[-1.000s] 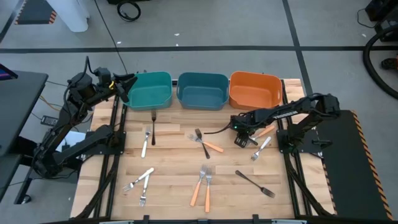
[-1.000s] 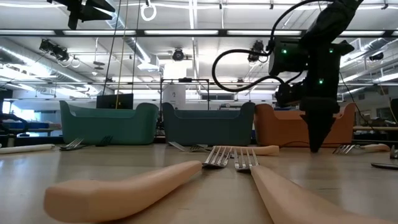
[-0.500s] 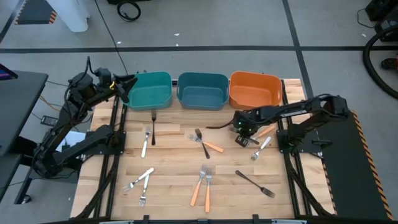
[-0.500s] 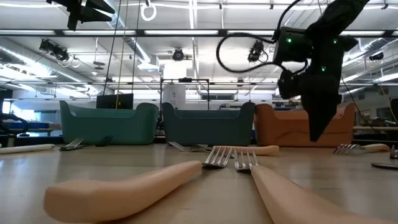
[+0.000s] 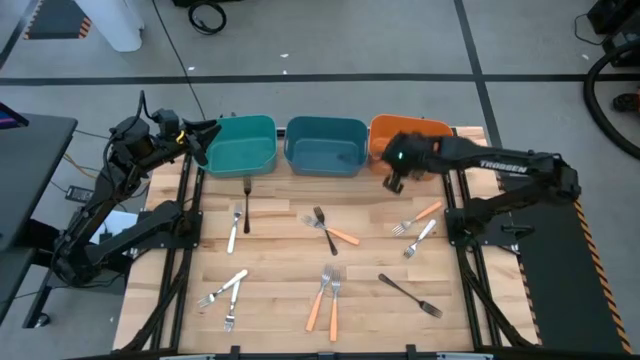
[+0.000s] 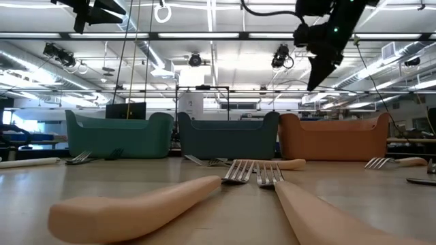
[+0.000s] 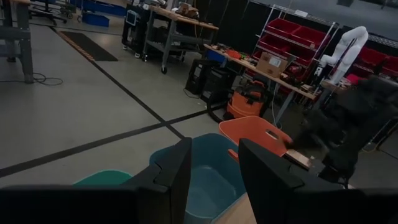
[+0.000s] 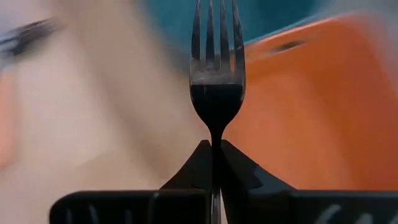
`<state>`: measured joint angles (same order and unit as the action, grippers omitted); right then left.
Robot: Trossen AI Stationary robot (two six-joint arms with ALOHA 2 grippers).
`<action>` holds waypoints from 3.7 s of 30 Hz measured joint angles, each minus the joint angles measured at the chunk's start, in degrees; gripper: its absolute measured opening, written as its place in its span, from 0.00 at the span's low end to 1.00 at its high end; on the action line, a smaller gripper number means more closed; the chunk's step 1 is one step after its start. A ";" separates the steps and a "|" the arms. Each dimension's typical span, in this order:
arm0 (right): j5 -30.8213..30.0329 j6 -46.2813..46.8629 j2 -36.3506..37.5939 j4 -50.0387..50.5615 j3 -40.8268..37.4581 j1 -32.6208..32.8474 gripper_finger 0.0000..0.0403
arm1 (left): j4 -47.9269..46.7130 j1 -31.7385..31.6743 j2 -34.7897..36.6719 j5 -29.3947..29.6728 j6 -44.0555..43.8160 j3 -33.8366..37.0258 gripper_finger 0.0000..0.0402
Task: Sort silverware by color (type)
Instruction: Put the top right black fork into the orange bin, then put the top left white fork into the light green bin
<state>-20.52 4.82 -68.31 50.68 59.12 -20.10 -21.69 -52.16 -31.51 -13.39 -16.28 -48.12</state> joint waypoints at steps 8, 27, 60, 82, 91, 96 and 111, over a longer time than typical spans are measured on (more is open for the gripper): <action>2.56 -10.91 -2.89 -1.20 -3.19 -19.54 0.06 | 0.00 0.00 0.00 0.00 0.27 0.00 0.35; -1.12 -13.44 -3.44 -6.85 -1.71 -19.52 0.23 | -2.93 1.17 0.01 -13.99 -2.47 0.00 0.35; -2.38 -13.38 -0.29 -7.31 4.69 -16.61 0.23 | -38.42 41.04 -13.61 8.99 -42.38 11.25 0.35; -2.38 -13.36 -0.29 -7.31 4.64 -16.61 0.23 | -18.95 48.30 -27.94 14.44 -59.66 22.67 0.35; -2.05 -13.36 -0.29 -7.33 4.64 -16.61 0.23 | -18.80 48.30 -34.30 15.37 -60.32 22.69 0.35; -2.01 -13.36 -0.29 -7.33 4.64 -16.61 0.23 | -18.78 48.33 -37.54 16.61 -59.74 22.38 0.35; -1.93 -13.36 -0.29 -7.35 4.64 -16.61 0.23 | -20.02 48.30 -39.72 17.06 -55.22 22.13 0.12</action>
<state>-22.45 -8.54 -68.60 43.34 63.77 -36.71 -41.71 -3.86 -71.23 3.67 -71.50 -25.99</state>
